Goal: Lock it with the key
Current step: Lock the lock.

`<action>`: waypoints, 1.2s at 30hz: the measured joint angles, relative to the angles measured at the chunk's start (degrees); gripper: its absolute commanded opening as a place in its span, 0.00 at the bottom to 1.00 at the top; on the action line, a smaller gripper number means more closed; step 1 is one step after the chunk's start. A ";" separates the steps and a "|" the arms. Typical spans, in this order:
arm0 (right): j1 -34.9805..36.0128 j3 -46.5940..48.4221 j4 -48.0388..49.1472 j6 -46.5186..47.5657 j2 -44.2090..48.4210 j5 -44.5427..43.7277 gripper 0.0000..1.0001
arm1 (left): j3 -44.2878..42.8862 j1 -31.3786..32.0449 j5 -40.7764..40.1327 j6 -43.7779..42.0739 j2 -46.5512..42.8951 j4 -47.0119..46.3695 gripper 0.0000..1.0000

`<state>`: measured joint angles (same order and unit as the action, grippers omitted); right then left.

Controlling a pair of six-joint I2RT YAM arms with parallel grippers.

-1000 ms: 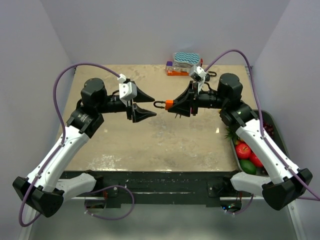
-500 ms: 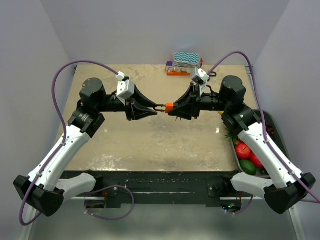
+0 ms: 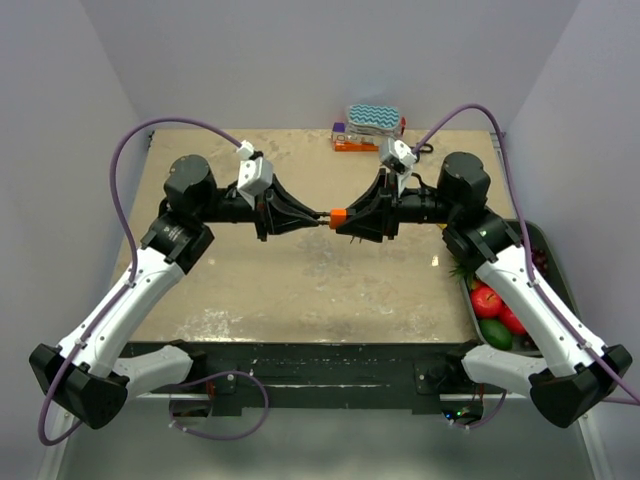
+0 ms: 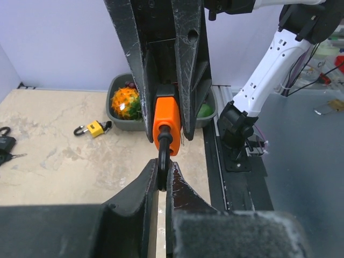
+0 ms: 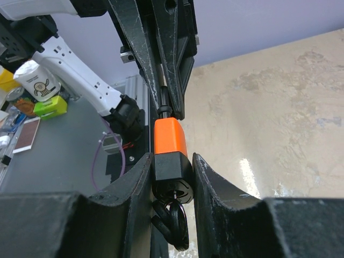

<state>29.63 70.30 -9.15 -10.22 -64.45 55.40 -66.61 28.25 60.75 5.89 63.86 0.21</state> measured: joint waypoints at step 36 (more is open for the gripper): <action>4.74 0.26 -10.95 14.91 -0.35 -6.08 0.00 | -3.26 2.01 2.14 -7.54 4.37 8.83 0.00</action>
<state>34.37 70.57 -20.10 4.69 -64.79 49.32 -69.87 30.26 62.89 -1.65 68.23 9.04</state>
